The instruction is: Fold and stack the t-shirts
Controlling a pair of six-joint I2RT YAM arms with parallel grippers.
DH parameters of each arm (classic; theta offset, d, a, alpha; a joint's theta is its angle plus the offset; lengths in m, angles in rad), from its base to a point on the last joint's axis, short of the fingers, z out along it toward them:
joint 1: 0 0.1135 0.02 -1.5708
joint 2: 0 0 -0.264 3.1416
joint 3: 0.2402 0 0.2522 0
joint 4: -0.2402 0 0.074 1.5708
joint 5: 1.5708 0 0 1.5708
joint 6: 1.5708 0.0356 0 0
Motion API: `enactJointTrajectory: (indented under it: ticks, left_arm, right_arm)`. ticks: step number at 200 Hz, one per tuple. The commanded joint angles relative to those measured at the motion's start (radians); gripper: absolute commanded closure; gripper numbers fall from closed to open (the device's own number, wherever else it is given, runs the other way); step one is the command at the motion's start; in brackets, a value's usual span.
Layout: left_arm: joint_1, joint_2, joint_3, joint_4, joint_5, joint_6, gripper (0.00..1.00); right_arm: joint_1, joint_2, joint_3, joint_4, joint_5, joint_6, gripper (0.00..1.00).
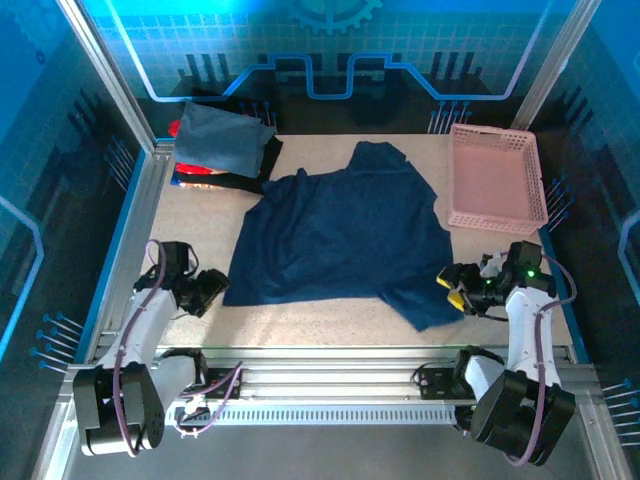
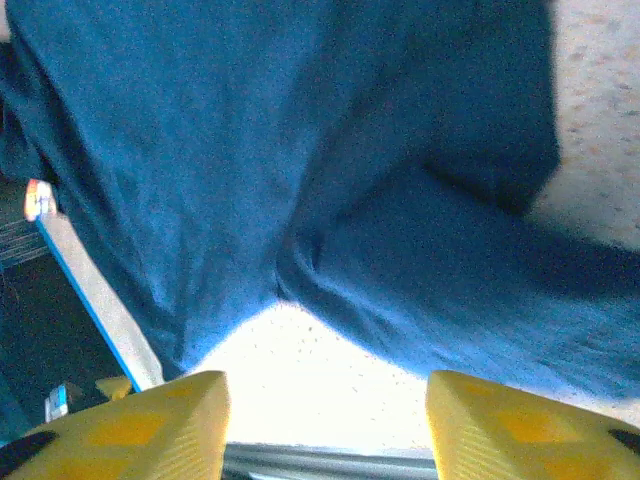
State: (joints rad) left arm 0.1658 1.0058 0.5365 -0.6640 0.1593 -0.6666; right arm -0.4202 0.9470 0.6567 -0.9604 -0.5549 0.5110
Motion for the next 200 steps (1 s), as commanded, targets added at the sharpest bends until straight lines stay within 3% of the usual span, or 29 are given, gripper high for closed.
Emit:
enactJointTrajectory:
  ticks: [1,42,81,144,172,200]
  left_arm:
    - [0.011,-0.011,0.11,-0.122,-0.13,-0.07,0.27]
    - [0.006,-0.048,0.153,-0.141,-0.027,-0.162,0.23]
    - [-0.026,-0.032,0.079,-0.052,0.066,-0.205,0.23]
    - [-0.133,0.131,-0.004,0.129,0.113,-0.214,0.3]
    - [-0.152,0.207,-0.025,0.221,0.141,-0.219,0.38]
    - [-0.155,0.301,-0.066,0.305,0.164,-0.222,0.67]
  right_arm:
    - [-0.009,0.004,0.046,-0.068,0.084,-0.004,0.34]
    - [-0.009,0.023,0.158,-0.17,0.189,0.005,0.33]
    - [0.027,0.039,0.131,-0.23,0.234,0.015,0.36]
    - [0.327,0.054,0.048,-0.259,0.431,0.187,0.41]
    - [0.374,0.085,-0.02,-0.216,0.443,0.25,0.43]
    - [0.404,0.103,-0.048,-0.167,0.487,0.308,0.44]
